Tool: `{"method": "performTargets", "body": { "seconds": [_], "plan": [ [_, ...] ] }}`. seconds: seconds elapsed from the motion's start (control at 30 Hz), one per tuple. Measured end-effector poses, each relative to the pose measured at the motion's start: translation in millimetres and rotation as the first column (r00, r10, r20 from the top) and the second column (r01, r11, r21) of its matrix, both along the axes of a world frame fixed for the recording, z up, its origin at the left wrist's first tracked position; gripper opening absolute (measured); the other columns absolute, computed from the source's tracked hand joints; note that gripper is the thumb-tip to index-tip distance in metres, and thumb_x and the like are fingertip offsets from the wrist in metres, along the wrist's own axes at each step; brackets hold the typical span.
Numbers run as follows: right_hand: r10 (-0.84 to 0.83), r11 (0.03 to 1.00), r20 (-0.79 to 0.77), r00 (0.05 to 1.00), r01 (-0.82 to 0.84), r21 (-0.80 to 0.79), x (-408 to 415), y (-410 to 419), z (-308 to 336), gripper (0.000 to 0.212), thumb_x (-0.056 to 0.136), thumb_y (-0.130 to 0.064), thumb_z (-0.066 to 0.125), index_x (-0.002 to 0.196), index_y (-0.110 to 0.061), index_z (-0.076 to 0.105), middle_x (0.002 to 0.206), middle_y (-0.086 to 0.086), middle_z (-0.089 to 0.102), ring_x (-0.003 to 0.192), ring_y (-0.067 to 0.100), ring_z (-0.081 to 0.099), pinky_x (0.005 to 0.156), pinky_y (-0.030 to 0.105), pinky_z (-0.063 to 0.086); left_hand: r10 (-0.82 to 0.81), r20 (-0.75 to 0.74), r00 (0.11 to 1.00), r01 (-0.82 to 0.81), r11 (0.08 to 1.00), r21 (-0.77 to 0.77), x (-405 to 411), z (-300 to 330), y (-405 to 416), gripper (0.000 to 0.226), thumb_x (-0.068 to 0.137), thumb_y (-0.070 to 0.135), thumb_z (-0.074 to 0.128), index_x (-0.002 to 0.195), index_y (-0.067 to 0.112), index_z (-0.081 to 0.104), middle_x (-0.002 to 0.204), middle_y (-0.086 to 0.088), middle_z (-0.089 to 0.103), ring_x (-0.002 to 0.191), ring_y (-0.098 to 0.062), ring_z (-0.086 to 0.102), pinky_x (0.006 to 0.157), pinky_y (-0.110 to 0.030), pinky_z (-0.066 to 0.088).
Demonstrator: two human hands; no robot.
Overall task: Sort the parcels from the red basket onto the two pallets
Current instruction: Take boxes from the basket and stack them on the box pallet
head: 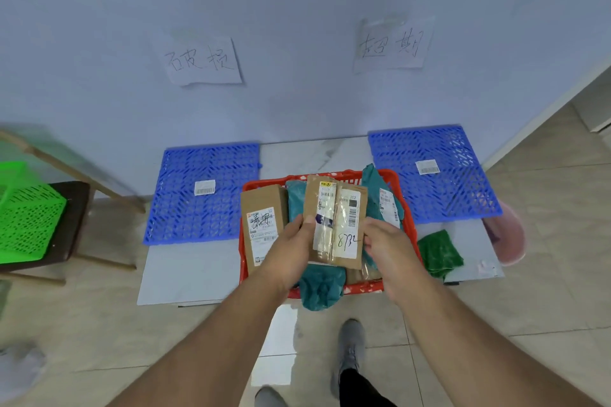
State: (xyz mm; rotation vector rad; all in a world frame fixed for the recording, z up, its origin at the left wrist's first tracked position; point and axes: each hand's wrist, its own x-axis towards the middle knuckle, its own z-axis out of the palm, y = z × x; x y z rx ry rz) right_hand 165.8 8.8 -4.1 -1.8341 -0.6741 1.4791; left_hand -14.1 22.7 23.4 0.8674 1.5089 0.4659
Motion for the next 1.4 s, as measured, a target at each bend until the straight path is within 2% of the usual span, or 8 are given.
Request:
{"method": "performTargets", "body": {
  "seconds": [0.07,0.17,0.3,0.5,0.67,1.0,1.17,1.4],
  "plan": [
    [-0.011,0.998,-0.027,1.0,0.012,0.058,-22,-4,16,0.029,0.105,-0.018,0.053,0.104,-0.019,0.082,0.103,0.0,0.085,0.099,0.019,0.079,0.094,0.04,0.06,0.034,0.016,0.999,-0.034,0.998,0.043,-23,10,-7,0.026,0.11,0.054,0.036,0.113,0.048,0.062,0.114,0.023,0.064,0.101,0.005,0.056,0.098,-0.031,0.035],
    [0.002,0.995,-0.072,0.997,0.005,0.097,-65,-15,40,0.023,0.105,-0.022,0.058,0.112,-0.024,0.08,0.106,-0.003,0.084,0.101,0.016,0.079,0.083,0.032,0.059,0.072,0.053,0.996,-0.077,0.993,0.089,-68,21,-23,0.039,0.107,0.059,0.039,0.14,0.045,0.053,0.126,0.024,0.058,0.115,-0.001,0.053,0.106,-0.029,0.032],
    [0.078,0.99,-0.079,0.994,-0.068,0.127,-129,-26,56,0.024,0.107,-0.029,0.057,0.119,-0.028,0.078,0.109,-0.007,0.084,0.107,0.013,0.078,0.095,0.034,0.058,0.109,0.069,0.992,-0.118,0.982,0.146,-132,32,-45,0.036,0.106,0.061,0.038,0.132,0.044,0.056,0.119,0.029,0.059,0.112,0.002,0.054,0.105,-0.029,0.032],
    [0.206,0.97,-0.049,0.977,-0.197,0.141,-207,-26,70,0.029,0.109,-0.034,0.049,0.118,-0.032,0.077,0.104,-0.004,0.084,0.107,0.02,0.078,0.097,0.038,0.059,0.132,0.055,0.99,-0.141,0.971,0.195,-207,44,-58,0.052,0.093,0.075,0.039,0.129,0.049,0.065,0.135,0.02,0.065,0.13,-0.004,0.056,0.116,-0.039,0.035],
    [0.253,0.955,-0.074,0.965,-0.237,0.179,-242,-2,71,0.029,0.11,-0.033,0.051,0.125,-0.028,0.075,0.11,-0.005,0.083,0.104,0.012,0.078,0.088,0.027,0.059,0.149,0.071,0.986,-0.161,0.962,0.221,-242,48,-42,0.044,0.097,0.061,0.036,0.115,0.044,0.073,0.118,0.021,0.075,0.118,-0.003,0.064,0.117,-0.042,0.038],
    [0.328,0.941,-0.101,0.939,-0.315,0.122,-285,85,28,0.034,0.104,-0.042,0.052,0.127,-0.032,0.075,0.113,-0.007,0.083,0.109,0.013,0.077,0.108,0.042,0.057,0.254,0.014,0.967,-0.252,0.949,0.187,-280,32,25,0.047,0.09,0.066,0.039,0.117,0.047,0.073,0.123,0.021,0.074,0.124,-0.006,0.063,0.12,-0.045,0.037],
    [0.358,0.933,-0.151,0.921,-0.345,0.107,-301,125,10,0.035,0.101,-0.04,0.053,0.125,-0.029,0.076,0.115,-0.005,0.083,0.112,0.017,0.077,0.114,0.05,0.051,0.296,0.025,0.955,-0.295,0.937,0.185,-293,19,62,0.04,0.108,0.042,0.034,0.106,0.034,0.073,0.097,0.023,0.08,0.085,0.01,0.072,0.099,-0.031,0.043],
    [0.305,0.952,-0.197,0.932,-0.302,0.043,-333,166,-18,0.034,0.101,-0.038,0.056,0.128,-0.028,0.076,0.117,-0.003,0.082,0.11,0.016,0.077,0.114,0.051,0.052,0.302,0.019,0.953,-0.301,0.944,0.132,-320,-10,109,0.04,0.11,0.043,0.034,0.102,0.038,0.073,0.105,0.021,0.078,0.109,0.001,0.066,0.106,-0.032,0.039]
  ]
}}
